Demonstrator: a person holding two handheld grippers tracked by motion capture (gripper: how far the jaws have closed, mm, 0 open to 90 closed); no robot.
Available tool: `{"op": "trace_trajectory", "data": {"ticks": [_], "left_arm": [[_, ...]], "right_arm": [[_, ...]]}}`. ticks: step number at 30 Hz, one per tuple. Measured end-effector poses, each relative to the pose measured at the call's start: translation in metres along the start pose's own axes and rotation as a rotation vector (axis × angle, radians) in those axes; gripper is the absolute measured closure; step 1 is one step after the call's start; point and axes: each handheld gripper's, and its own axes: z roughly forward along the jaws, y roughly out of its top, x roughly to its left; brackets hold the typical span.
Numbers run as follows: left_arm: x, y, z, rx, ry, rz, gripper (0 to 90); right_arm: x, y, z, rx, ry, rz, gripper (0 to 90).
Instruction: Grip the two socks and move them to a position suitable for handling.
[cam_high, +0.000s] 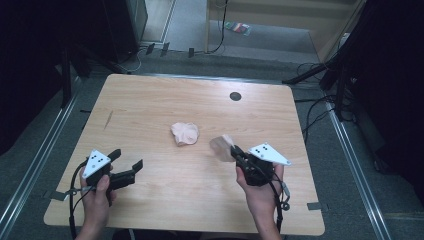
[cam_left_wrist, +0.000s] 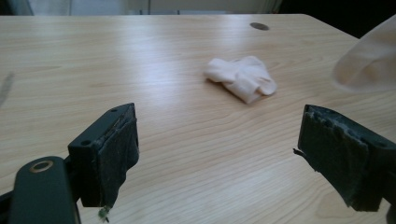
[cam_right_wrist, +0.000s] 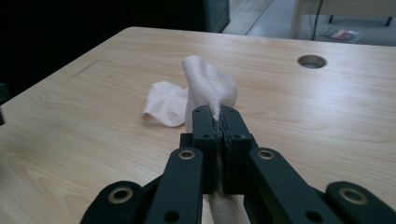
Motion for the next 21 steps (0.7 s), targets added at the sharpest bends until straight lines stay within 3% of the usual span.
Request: {"op": "trace_trajectory", "data": {"ticks": [1, 6, 7, 8, 13, 15, 21], "left_arm": [[-0.006, 0.002, 0.003, -0.008, -0.017, -0.004, 12.3], [-0.017, 0.006, 0.011, -0.018, -0.044, -0.01, 12.3], [-0.023, 0.007, 0.014, -0.026, -0.053, -0.007, 12.3], [-0.023, 0.007, 0.014, -0.026, -0.053, -0.007, 12.4], [-0.032, 0.008, 0.018, -0.034, -0.092, -0.013, 12.3], [-0.036, 0.008, 0.016, -0.046, -0.127, -0.009, 11.3], [-0.041, 0.001, 0.019, -0.046, -0.17, 0.017, 11.2]], "right_arm": [[0.01, -0.002, 0.004, 0.01, 0.016, -0.015, 87.5], [0.03, -0.006, 0.012, 0.032, 0.064, -0.041, 87.6], [0.039, -0.007, 0.014, 0.038, 0.095, -0.041, 87.5], [0.039, -0.007, 0.014, 0.038, 0.095, -0.041, 87.5], [0.066, -0.009, 0.015, 0.043, 0.16, -0.075, 87.5], [0.071, -0.01, 0.015, 0.045, 0.187, -0.067, 87.5], [0.075, -0.023, 0.022, 0.066, 0.247, -0.04, 87.5]]}}
